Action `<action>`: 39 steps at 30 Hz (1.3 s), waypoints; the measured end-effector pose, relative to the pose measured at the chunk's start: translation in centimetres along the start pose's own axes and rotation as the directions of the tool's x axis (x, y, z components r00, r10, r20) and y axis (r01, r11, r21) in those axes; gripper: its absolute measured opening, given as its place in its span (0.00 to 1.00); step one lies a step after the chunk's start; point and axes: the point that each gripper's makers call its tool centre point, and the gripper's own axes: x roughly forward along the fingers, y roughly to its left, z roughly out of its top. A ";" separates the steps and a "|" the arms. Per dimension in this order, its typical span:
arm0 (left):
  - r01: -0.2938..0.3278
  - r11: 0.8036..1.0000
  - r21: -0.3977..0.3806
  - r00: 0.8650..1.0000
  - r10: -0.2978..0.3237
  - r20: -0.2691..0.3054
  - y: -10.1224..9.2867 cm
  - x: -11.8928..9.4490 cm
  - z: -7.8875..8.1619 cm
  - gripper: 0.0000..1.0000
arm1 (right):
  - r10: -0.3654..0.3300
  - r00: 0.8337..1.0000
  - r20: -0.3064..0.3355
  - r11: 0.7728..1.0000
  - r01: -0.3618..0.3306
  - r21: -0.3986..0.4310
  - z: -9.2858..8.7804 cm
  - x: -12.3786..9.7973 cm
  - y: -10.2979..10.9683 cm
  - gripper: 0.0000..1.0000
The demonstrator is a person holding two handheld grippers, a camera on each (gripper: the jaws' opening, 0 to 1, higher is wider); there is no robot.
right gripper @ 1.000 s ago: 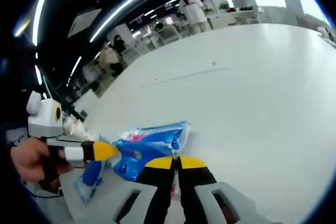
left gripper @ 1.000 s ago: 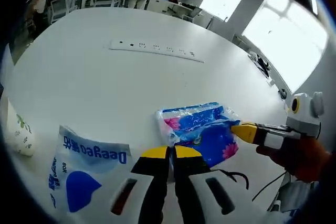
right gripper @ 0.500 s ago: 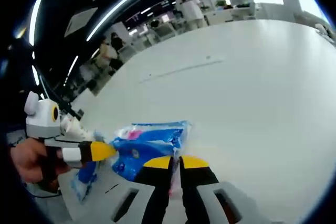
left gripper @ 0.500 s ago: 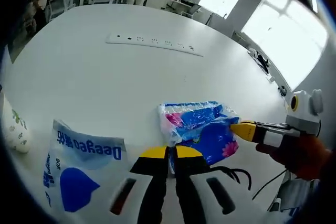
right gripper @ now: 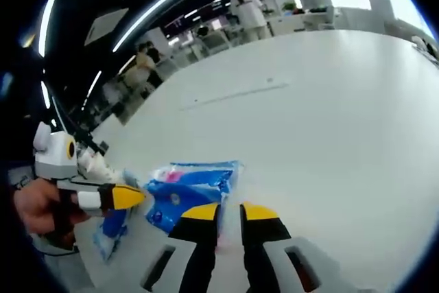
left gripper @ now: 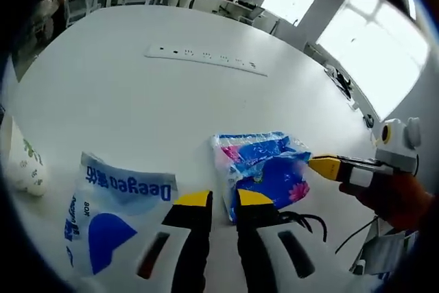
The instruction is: Arrange the tabletop items into an orderly group along one side of the table until the central work area is clear of visible clutter.
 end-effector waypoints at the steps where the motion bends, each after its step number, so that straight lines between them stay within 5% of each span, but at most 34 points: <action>1: -0.002 1.000 0.001 1.000 0.002 0.004 0.1 -0.2 0.1 0.10 | 0.000 1.000 0.002 1.000 0.000 0.000 0.0 -0.1 0.0 0.10; 19: -0.032 0.997 -0.071 0.995 0.039 0.095 2.9 -6.4 -0.5 0.09 | 0.032 0.999 0.017 0.998 -0.031 -0.047 -0.5 -1.8 3.4 0.10; 39: -0.053 0.983 -0.176 0.991 0.074 0.114 5.6 -11.7 -5.6 0.07 | 0.078 0.997 -0.006 0.993 -0.078 -0.091 -2.7 -2.7 7.3 0.10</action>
